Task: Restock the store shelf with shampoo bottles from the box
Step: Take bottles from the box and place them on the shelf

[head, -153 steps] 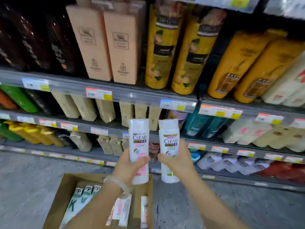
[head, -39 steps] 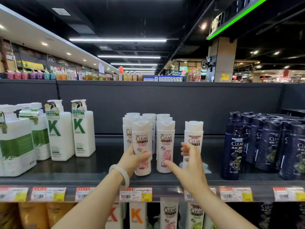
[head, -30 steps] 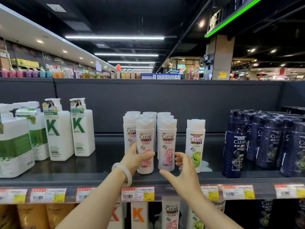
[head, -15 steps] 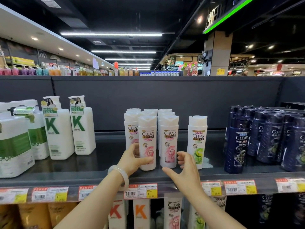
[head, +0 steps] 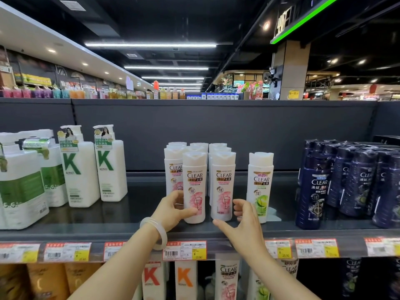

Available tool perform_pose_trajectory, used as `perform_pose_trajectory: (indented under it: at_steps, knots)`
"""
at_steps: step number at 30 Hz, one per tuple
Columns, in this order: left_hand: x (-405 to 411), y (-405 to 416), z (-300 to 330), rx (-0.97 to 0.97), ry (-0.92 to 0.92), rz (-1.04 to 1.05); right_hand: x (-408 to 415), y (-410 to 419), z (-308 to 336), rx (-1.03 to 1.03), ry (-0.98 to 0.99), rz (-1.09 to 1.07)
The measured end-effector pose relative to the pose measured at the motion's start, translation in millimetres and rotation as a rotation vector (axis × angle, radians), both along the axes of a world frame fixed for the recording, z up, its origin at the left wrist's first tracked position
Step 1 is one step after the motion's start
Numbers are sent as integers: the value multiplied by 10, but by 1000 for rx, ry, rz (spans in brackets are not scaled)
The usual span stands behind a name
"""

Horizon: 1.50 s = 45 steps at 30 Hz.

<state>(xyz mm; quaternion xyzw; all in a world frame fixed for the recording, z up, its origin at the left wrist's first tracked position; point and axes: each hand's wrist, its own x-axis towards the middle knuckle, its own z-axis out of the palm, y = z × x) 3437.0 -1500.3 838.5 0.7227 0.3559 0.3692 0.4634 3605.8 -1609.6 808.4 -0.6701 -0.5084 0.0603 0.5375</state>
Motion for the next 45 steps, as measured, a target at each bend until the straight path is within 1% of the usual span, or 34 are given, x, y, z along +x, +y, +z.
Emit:
perform_pose_trajectory:
  at_steps: [14, 22, 24, 26, 28, 31, 33, 35, 37, 39, 41, 43, 45]
  knots:
    - [6, -50, -2, 5, 11, 16, 14, -24, 25, -21, 9, 50]
    - [12, -144, 30, 60, 41, 71, 46, -52, 17, -26, 20, 92]
    - [-24, -212, 5, 102, 42, 117, 38, -84, 24, 0, 32, 106]
    - [-99, -299, -46, 152, 64, 195, 1, -141, 31, 67, 39, 124]
    - [-229, -401, -100, 214, 84, 277, -93, -195, 50, 149, 6, 175]
    - [-533, -616, -217, 303, 71, 419, -371, -199, 70, 236, -105, 345]
    - [-800, -817, -382, 305, 19, 543, -640, -176, 42, 238, -160, 467]
    - [-1142, -1041, -625, 263, 5, 627, -956, -141, -44, 217, -192, 578]
    - [-1544, -1242, -914, 135, 157, 644, -1292, -82, -193, 142, -231, 665]
    - [-2029, -1446, -1236, -114, 308, 612, -1681, 1, -402, -42, -285, 763]
    - [-2556, -1690, -1522, -354, 355, 631, -2112, 63, -653, -250, -418, 869]
    - [-3081, -1976, -1759, -485, 397, 707, -2576, 85, -924, -434, -535, 970]
    - [-3610, -2280, -1962, -554, 449, 777, -3093, 55, -1196, -528, -591, 1044]
